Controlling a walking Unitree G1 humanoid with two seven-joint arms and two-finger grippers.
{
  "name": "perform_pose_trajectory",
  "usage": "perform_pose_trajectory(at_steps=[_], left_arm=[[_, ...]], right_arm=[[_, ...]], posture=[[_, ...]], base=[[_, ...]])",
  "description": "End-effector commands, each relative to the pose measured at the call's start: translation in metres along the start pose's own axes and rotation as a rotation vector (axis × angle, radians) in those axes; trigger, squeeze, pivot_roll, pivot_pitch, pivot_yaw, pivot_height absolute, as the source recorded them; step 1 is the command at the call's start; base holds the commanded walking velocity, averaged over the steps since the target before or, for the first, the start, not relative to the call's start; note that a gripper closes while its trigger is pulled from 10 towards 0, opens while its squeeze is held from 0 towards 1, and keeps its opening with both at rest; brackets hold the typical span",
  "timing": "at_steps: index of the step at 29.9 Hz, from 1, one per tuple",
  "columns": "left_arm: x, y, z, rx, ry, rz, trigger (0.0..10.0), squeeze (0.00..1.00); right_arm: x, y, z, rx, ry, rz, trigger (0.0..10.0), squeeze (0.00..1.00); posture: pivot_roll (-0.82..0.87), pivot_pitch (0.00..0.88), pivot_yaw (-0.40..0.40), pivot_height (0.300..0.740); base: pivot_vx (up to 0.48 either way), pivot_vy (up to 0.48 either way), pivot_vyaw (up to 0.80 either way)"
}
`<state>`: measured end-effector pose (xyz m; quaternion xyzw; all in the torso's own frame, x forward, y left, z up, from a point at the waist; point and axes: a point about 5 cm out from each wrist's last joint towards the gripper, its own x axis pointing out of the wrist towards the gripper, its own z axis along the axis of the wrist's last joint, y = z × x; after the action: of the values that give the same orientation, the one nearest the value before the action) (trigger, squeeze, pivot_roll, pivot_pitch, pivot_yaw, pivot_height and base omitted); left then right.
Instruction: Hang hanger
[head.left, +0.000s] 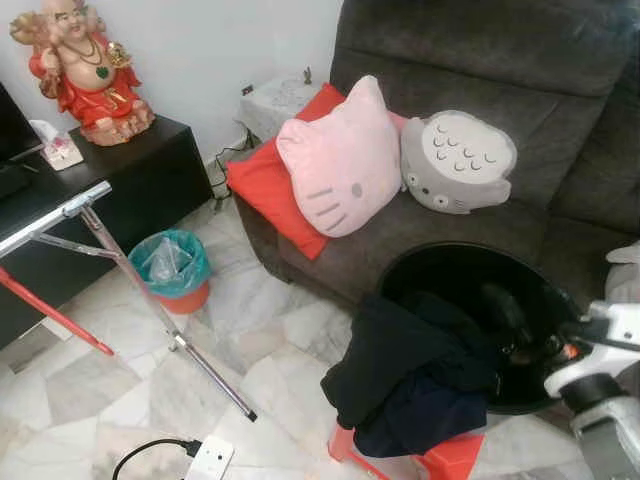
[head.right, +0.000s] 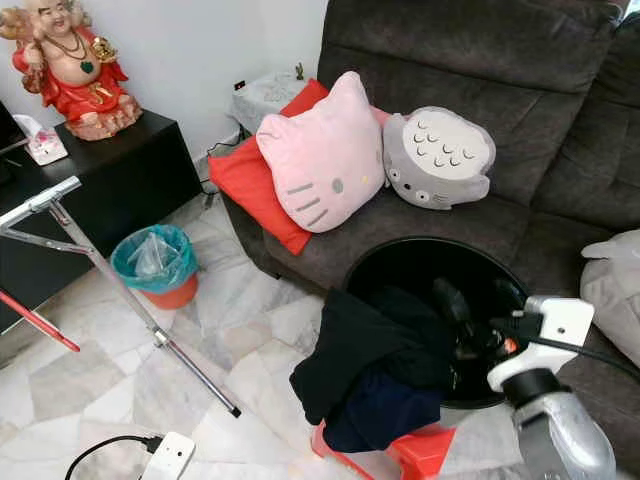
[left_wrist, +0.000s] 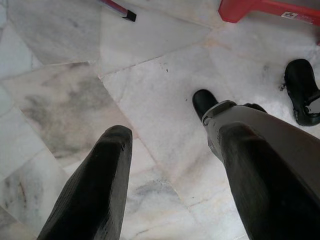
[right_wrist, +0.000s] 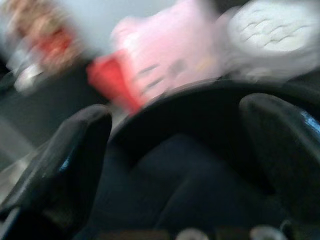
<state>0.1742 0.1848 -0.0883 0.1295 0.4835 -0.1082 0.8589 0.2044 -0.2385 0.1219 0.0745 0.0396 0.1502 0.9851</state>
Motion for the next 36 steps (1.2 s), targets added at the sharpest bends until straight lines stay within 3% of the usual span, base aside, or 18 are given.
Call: perform_pose_trajectory(at_steps=[1, 6, 13, 18, 21, 27, 36], left_arm=[[-0.001, 0.002, -0.005, 0.003, 0.014, 0.007, 10.0, 0.0], [-0.001, 0.003, -0.005, 0.003, 0.014, 0.009, 10.0, 0.0], [-0.001, 0.003, -0.004, 0.001, 0.013, 0.01, 10.0, 0.0], [-0.001, 0.004, -0.002, 0.002, 0.01, 0.01, 10.0, 0.0], [0.0, 0.003, -0.001, 0.003, 0.008, 0.008, 10.0, 0.0], [0.0, 0.004, 0.001, 0.001, 0.005, 0.008, 10.0, 0.0], [0.0, 0.005, 0.0, 0.002, 0.007, 0.008, 10.0, 0.0]], right_arm=[[-0.001, 0.014, 0.003, -0.039, 0.007, 0.129, 10.0, 0.0], [-0.015, 0.018, 0.009, -0.068, 0.076, 0.278, 10.0, 0.0], [-0.036, 0.007, 0.039, -0.226, 0.198, 0.442, 10.0, 0.0], [-0.044, -0.004, 0.042, -0.337, 0.336, 0.46, 10.0, 0.0], [-0.041, -0.02, 0.045, -0.372, 0.363, 0.395, 10.0, 0.0], [-0.035, -0.024, 0.038, -0.38, 0.423, 0.453, 10.0, 0.0], [-0.007, -0.026, 0.029, -0.335, 0.399, 0.56, 10.0, 0.0]], posture=[[-0.15, 0.006, 0.088, 0.74], [-0.15, 0.004, 0.087, 0.74], [-0.17, 0.014, 0.097, 0.74], [-0.18, 0.021, 0.104, 0.74], [-0.18, 0.024, 0.108, 0.74], [-0.17, 0.032, 0.111, 0.74], [-0.17, 0.033, 0.115, 0.74]], base=[[0.0, 0.0, 0.0], [0.0, 0.0, 0.0], [0.0, 0.0, 0.0], [0.0, 0.0, 0.0], [0.0, 0.0, 0.0], [0.0, 0.0, 0.0], [0.0, 0.0, 0.0]])
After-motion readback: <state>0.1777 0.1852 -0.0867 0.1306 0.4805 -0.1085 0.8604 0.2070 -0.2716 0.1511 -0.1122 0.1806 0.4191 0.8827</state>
